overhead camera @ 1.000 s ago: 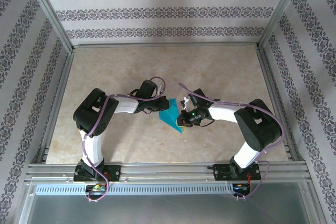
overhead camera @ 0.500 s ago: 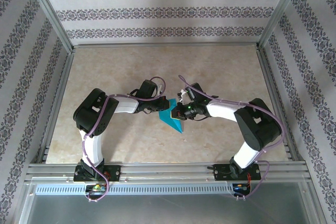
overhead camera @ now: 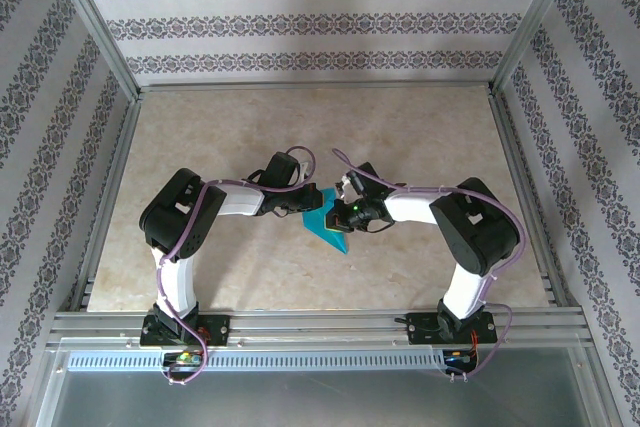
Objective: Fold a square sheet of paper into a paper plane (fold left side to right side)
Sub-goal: Fourth fold the wing at the center of the table.
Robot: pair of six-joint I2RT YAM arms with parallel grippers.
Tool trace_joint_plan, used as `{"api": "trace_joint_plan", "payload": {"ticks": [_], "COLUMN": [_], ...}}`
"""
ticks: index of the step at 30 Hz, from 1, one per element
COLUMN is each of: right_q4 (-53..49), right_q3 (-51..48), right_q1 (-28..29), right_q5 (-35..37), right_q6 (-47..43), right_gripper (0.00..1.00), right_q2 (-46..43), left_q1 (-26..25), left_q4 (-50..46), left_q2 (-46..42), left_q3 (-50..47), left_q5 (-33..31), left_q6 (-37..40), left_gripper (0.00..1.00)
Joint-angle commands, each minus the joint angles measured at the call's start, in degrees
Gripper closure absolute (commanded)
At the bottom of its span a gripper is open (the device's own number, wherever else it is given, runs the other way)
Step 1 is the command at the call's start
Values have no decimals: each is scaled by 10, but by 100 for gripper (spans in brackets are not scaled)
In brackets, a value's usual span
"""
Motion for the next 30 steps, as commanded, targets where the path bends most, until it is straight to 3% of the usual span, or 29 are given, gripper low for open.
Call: {"api": "trace_joint_plan", "payload": {"ticks": [1,30], "right_q4": [-19,-66], "right_q3": [-4,-188], "right_q1": [9,9], "right_q5": [12,-20], "right_q6": [-1,4], "right_gripper": [100,100], "right_q2": [7,-137], "left_q1": [-3,-2], "left_q4": [-47,-67], "left_q2": [25,30], "left_q3": [-1,5], "left_q5": [-34,-46], "left_q6": [13,9], "left_gripper": [100,100]}}
